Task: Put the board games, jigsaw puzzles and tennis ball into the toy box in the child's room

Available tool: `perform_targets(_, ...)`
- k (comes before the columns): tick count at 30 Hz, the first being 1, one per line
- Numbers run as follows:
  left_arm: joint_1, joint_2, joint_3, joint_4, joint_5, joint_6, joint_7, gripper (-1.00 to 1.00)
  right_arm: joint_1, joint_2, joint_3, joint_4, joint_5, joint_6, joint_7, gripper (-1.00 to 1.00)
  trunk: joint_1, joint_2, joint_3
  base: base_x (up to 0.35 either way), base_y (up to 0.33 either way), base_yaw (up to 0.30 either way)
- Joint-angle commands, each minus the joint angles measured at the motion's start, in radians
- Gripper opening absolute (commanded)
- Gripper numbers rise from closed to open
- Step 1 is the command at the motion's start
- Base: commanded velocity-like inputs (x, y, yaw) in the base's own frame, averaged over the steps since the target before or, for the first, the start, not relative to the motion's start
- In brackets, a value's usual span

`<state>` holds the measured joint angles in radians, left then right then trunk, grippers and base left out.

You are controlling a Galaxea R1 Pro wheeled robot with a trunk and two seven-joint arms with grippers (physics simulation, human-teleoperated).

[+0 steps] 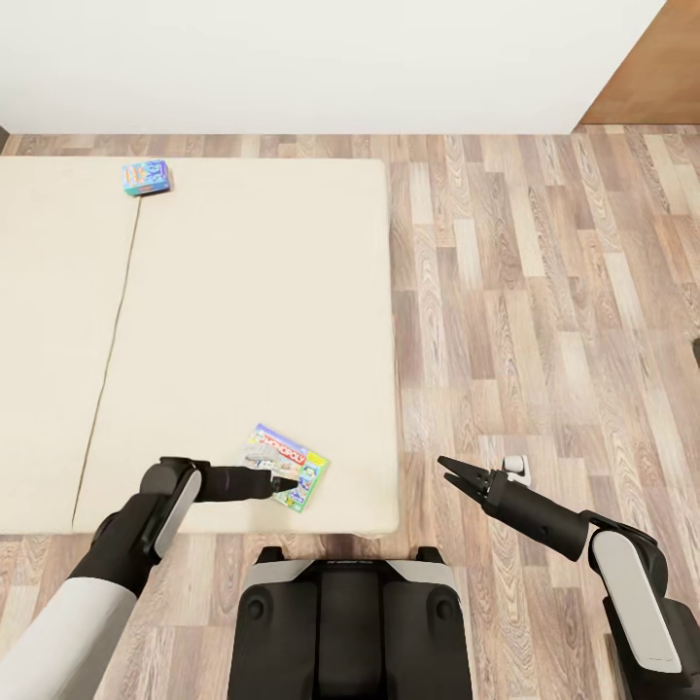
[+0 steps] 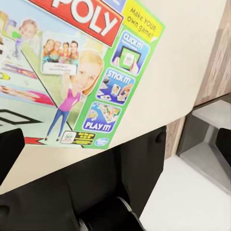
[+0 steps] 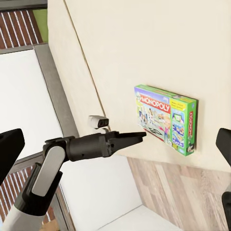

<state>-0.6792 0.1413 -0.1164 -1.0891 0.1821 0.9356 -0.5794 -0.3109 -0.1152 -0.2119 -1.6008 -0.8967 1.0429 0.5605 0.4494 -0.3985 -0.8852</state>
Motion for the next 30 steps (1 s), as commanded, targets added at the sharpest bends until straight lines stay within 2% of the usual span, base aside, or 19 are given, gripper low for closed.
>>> perform_targets(1, 0.0, 0.002, -0.002, -0.007, 0.009, 0.015, 0.004, 1.0, -0.001, 0.0, -0.001, 0.0, 0.007, 0.004, 0.008, 1.0, 0.001, -0.002, -0.001, 0.0, 0.0, 0.0)
perform_targets(8, 0.001, 0.01, -0.001, -0.026, 0.01, 0.027, -0.007, 1.0, -0.001, 0.0, -0.002, 0.0, 0.007, 0.004, 0.008, 1.0, 0.001, -0.002, -0.001, 0.0, 0.0, 0.0)
perform_targets(17, 0.001, 0.034, 0.01, -0.032, 0.008, 0.032, -0.069, 1.0, -0.001, 0.0, -0.003, -0.001, 0.007, 0.004, 0.008, 1.0, 0.001, -0.002, -0.001, 0.0, 0.0, 0.0)
perform_targets(30, 0.001, 0.065, 0.034, -0.044, 0.007, 0.03, -0.083, 1.0, -0.001, 0.0, -0.003, -0.001, 0.007, 0.004, 0.008, 1.0, 0.001, -0.002, -0.001, 0.0, 0.0, 0.0)
